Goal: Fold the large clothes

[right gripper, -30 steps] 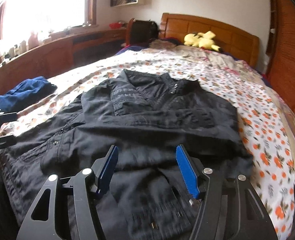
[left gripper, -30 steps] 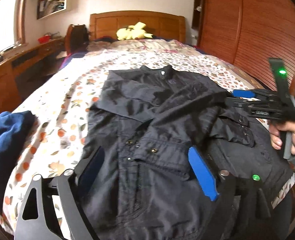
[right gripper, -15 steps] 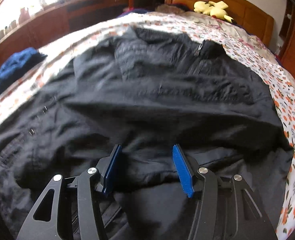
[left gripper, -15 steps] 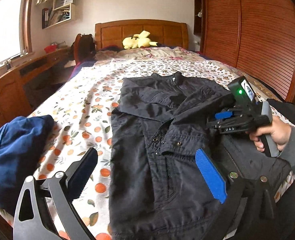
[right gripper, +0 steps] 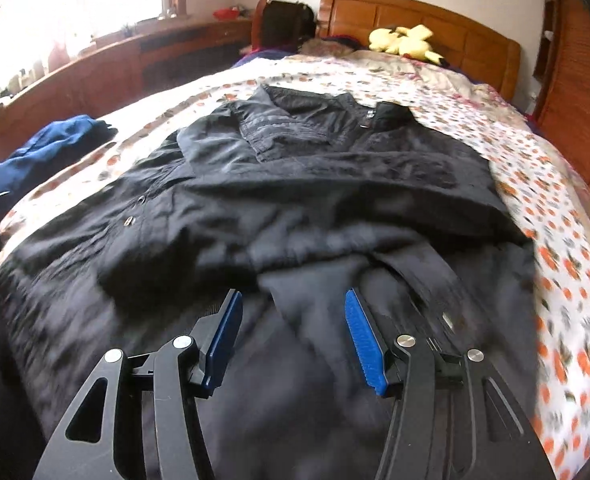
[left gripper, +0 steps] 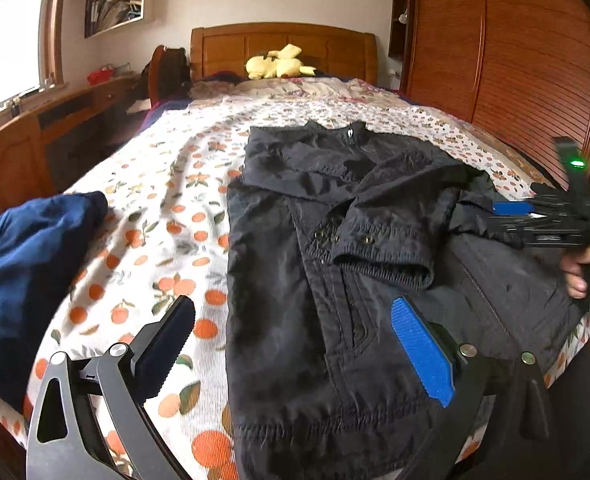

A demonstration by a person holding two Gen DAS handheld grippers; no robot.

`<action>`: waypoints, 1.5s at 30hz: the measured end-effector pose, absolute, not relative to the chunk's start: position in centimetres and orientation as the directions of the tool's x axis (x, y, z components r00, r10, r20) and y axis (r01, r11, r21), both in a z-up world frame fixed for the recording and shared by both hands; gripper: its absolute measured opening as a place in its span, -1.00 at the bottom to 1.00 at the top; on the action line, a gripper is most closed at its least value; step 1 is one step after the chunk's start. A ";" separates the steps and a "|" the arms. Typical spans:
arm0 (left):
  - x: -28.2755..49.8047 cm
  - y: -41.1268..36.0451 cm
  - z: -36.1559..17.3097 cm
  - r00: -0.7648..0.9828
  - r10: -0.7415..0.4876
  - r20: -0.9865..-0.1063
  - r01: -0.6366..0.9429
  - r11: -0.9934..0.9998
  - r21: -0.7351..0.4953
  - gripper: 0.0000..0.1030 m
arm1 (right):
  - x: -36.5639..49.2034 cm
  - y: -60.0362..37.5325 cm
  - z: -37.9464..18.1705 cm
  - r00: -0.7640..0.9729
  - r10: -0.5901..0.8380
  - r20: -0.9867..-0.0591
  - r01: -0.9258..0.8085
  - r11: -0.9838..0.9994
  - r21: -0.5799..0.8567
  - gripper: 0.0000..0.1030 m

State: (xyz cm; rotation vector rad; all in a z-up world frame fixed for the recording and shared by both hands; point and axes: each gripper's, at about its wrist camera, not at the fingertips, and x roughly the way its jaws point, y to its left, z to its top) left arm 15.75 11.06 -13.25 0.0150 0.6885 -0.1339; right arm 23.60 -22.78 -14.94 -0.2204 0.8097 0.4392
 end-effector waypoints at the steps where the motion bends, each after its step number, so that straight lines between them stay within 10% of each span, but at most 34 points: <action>1: 15.7 11.1 -13.5 0.761 -0.117 -0.638 0.128 0.991 -0.029 0.93 | 22.7 -24.0 -14.8 0.614 0.284 -0.737 -0.441 0.897 -0.022 0.01; 34: 12.1 13.5 -16.5 0.713 -0.113 -0.692 0.084 0.994 -0.075 0.92 | 12.8 -35.7 -17.0 0.605 0.157 -0.781 -0.249 0.968 0.002 -0.22; 45: 9.5 13.7 -17.9 0.684 -0.168 -0.710 0.125 0.986 -0.112 0.23 | 12.7 -36.2 -18.6 0.582 0.142 -0.801 -0.224 0.974 0.009 0.02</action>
